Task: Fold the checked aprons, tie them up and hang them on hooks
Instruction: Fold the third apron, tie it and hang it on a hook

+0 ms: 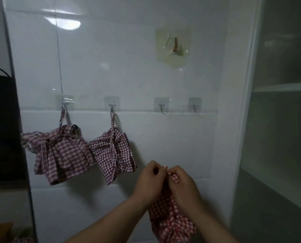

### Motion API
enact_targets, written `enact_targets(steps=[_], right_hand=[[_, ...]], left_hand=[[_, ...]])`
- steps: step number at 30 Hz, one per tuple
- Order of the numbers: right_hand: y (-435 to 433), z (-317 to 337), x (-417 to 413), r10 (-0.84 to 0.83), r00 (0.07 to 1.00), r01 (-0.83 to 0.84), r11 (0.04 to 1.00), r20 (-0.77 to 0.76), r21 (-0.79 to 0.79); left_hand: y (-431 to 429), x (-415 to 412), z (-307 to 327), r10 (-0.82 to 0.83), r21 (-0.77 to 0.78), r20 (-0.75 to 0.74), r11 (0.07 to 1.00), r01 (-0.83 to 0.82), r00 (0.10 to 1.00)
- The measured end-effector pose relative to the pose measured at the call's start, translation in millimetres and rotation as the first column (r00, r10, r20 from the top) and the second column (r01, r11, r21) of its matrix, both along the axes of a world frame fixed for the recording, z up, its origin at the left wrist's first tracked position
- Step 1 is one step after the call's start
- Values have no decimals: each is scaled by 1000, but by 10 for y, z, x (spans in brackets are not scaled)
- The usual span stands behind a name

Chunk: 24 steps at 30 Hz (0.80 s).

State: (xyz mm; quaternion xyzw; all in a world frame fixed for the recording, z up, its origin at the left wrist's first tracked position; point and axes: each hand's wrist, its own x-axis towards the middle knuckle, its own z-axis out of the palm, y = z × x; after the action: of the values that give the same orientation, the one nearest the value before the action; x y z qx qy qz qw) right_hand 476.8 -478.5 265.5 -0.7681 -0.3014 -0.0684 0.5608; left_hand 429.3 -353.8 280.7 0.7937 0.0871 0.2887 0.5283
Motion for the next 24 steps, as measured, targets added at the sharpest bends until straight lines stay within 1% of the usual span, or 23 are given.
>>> enact_targets(steps=[4, 7, 9, 12, 15, 18, 21, 24], right_hand=[[48, 442, 268, 12, 997, -17, 998, 76, 61], [102, 754, 505, 22, 987, -35, 996, 157, 78], [164, 886, 612, 28, 983, -42, 997, 182, 72], [276, 1029, 723, 64, 981, -78, 995, 184, 69], [354, 1128, 832, 78, 982, -103, 985, 170, 139], [441, 1175, 939, 83, 984, -109, 981, 157, 163], [524, 1276, 1045, 39, 987, -74, 972, 157, 222], [592, 1492, 1109, -33, 983, -16, 963, 179, 270]], left_hand=[[28, 219, 401, 18, 104, 102, 994, -29, 995], [120, 346, 704, -6, 131, 172, 991, -17, 985], [181, 410, 812, 25, 146, 198, 988, -54, 980], [275, 527, 941, 134, 160, 225, 972, -172, 965], [346, 642, 1072, 231, 209, 240, 936, -282, 943], [398, 718, 1180, 296, 244, 243, 903, -354, 924], [440, 829, 1301, 328, 259, 268, 881, -396, 906], [441, 928, 1483, 362, 237, 298, 868, -436, 883]])
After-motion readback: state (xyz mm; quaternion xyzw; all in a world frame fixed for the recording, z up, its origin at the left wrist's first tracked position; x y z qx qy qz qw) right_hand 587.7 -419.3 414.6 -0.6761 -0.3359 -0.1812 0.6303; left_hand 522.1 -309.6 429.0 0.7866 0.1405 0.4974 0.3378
